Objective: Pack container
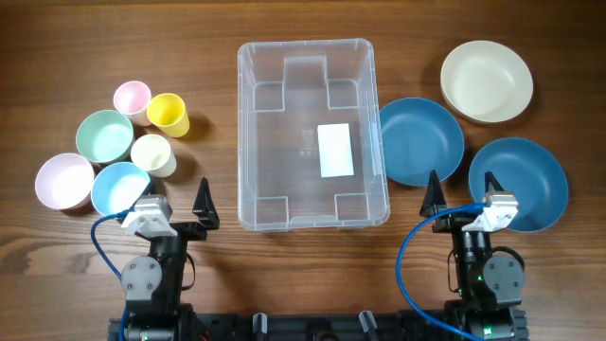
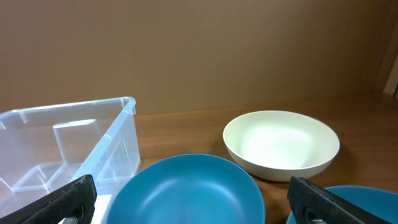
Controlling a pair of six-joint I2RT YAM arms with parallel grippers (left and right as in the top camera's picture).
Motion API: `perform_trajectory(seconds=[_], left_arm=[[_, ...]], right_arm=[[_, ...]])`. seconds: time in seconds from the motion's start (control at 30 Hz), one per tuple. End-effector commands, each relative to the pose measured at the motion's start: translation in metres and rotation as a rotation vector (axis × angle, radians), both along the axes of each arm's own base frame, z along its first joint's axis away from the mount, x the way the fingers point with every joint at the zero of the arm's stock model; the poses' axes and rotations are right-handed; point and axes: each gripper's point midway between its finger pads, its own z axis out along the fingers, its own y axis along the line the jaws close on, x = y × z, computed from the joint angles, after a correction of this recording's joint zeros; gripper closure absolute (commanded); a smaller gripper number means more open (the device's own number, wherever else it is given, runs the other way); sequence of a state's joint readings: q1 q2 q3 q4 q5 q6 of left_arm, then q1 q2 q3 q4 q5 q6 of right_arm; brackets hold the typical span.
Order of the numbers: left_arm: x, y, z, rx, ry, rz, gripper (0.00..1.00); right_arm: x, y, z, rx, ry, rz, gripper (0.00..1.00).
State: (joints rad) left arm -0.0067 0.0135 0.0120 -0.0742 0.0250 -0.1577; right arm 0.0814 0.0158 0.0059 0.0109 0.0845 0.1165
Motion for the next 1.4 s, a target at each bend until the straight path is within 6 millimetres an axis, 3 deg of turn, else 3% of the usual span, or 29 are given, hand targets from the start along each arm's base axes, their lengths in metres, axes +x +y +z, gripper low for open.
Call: perform_trajectory(seconds=[0.0, 0.17, 0.23, 0.37, 0.6, 0.77, 0.87, 0.97, 1.1, 1.17, 1.23, 1.27, 1.37], left_arm=[[0.0, -0.003, -0.001, 0.019, -0.004, -0.016, 0.0], [0.0, -0.003, -0.003, -0.046, 0.011, -0.012, 0.0], [0.0, -0.003, 0.001, -0.064, 0.022, -0.012, 0.0], [0.005, -0.007, 0.029, -0.066, 0.06, -0.033, 0.0], [0.033, -0.007, 0.064, -0.067, 0.367, -0.021, 0.0], [0.034, -0.008, 0.062, -0.069, 0.671, -0.014, 0.0], [0.03, -0.014, 0.06, -0.084, 0.763, -0.042, 0.0], [0.028, -0.015, 0.059, -0.089, 0.773, -0.051, 0.0], [0.026, -0.015, 0.056, -0.09, 0.787, -0.05, 0.0], [0.027, -0.015, 0.053, -0.09, 0.801, -0.05, 0.0], [0.029, -0.015, 0.049, -0.09, 0.815, -0.049, 0.0], [0.03, -0.015, 0.046, -0.091, 0.826, -0.048, 0.0], [0.032, -0.015, 0.041, -0.091, 0.845, -0.048, 0.0]], right_arm=[[0.0, 0.007, 0.001, 0.104, -0.004, 0.042, 0.0], [0.002, 0.011, -0.006, 0.127, 0.06, 0.06, 0.0], [0.004, 0.011, 0.002, 0.121, 0.096, 0.058, 0.0], [0.02, 0.014, 0.025, 0.116, 0.228, 0.061, 0.0], [0.061, 0.024, 0.066, 0.105, 0.617, 0.076, 0.0], [0.078, 0.025, 0.062, 0.21, 0.986, 0.117, 0.0], [0.092, 0.019, 0.064, 0.236, 0.99, 0.088, 0.0], [0.098, -0.011, 0.068, 0.338, 0.953, -0.019, 0.0], [0.12, -0.081, 0.087, 0.407, 0.89, -0.176, 0.04], [0.145, -0.118, 0.084, 0.442, 0.925, -0.255, 0.05], [0.162, -0.149, 0.062, 0.472, 0.988, -0.367, 0.05], [0.173, -0.162, 0.039, 0.499, 1.03, -0.407, 0.05], [0.178, -0.183, -0.023, 0.577, 1.151, -0.492, 0.05]])
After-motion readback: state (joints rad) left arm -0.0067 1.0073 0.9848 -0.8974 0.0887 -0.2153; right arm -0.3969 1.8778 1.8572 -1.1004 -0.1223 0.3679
